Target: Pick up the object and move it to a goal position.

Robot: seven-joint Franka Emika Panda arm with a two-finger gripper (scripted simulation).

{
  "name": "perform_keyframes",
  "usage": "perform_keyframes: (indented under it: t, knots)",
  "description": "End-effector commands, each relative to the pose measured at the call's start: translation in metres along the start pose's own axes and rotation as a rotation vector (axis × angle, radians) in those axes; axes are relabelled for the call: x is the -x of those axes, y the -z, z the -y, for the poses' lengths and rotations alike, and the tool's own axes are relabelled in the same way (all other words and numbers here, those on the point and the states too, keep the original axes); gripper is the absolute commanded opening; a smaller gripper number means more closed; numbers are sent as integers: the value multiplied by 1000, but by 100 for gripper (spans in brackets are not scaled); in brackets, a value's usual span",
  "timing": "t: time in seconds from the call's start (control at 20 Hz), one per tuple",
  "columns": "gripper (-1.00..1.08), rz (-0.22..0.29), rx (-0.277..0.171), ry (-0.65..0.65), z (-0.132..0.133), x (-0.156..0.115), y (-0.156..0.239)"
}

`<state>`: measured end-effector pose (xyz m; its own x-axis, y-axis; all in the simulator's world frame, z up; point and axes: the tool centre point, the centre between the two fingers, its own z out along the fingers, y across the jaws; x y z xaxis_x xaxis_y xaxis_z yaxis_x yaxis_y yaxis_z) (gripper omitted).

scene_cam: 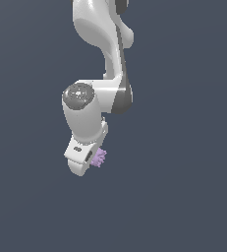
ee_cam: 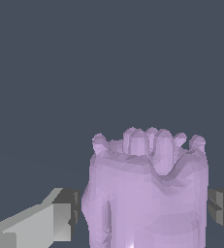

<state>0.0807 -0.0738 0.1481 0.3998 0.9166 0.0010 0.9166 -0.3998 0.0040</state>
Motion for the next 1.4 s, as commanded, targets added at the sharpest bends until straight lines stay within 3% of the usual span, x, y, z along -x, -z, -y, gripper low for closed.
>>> perform_keyframes:
  t: [0.0,0.7,1.35]
  knots:
    - [-100,0,0,0,-3,-2,27]
    - [-100,0,-3,1,-26,-13,162]
    - [-100,0,-4,0,-36,-17,208]
